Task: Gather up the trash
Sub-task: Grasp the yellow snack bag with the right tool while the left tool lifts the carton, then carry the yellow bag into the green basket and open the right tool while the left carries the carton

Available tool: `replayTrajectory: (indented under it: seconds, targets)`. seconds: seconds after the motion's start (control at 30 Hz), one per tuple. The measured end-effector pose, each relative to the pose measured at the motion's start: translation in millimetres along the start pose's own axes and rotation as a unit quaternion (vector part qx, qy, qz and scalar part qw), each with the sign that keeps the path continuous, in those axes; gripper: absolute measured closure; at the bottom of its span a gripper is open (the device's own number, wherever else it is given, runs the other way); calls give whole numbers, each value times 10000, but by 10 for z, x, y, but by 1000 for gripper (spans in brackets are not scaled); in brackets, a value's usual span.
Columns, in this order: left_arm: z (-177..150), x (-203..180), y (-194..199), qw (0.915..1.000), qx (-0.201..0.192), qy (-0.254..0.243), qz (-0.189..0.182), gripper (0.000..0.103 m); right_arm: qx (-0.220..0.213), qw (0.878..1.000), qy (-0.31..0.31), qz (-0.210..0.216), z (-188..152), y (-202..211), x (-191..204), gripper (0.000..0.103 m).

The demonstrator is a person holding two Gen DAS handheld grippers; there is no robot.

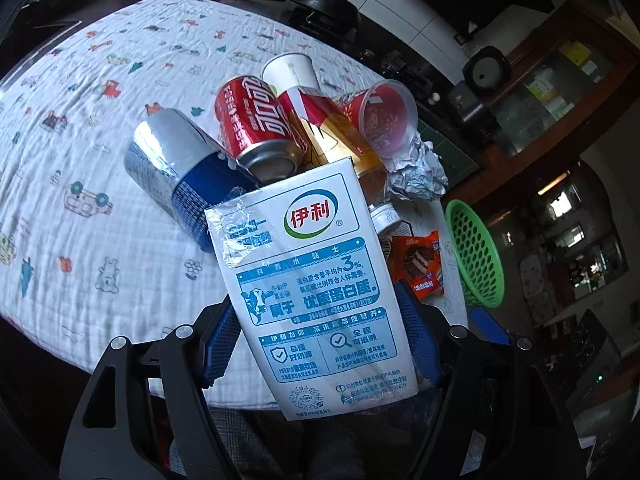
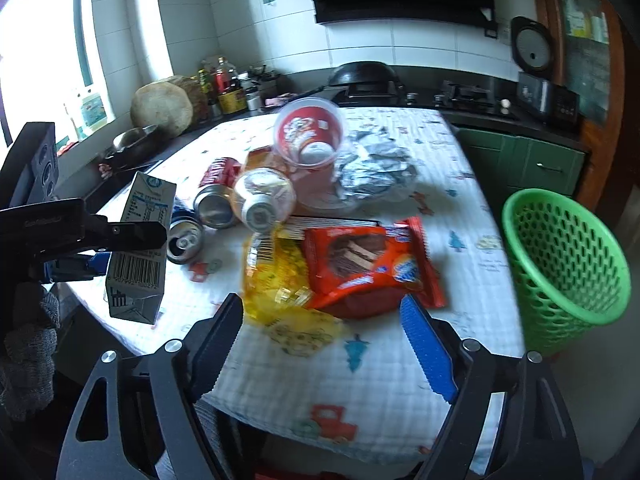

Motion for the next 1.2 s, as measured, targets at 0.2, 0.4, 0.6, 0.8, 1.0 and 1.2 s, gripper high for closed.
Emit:
replayTrajectory:
  seconds: [0.2,0.4,0.6,0.8,1.0,1.2]
  targets:
    - [109,123,191,9996,-208,-185,-59,31,264,9988,72,411,77,-387,211,36]
    - [173,281,347,9985,-429,-349,-64,31,518,9976,209,400,139,-730,265,43]
    - [229,338,384,9970,-519,-571,-40,31,733,9968,241,218,145,-1001,183,46]
    - [268,326,373,9954,-567,-767,-36,31,748,9971,64,146,146,-1104,53,48]
    - [299,285,350,9945,-569,-875,-50,31,798,9964,-69,276,83,-1095,39,63]
    - [306,180,358,9933,-591,-989,-122,31,665,9967,-98,448,9,-893,158,71]
Point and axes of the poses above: each gripper's, at about its wrist camera, not at the fingertips, and y roughly against the way its jaws point, x to its left, z to its top, the point moved 9 cm from there along -y, roughly the way its jaws point, and after that the axes turned 15 degrees about z, right-handed, at the moved point
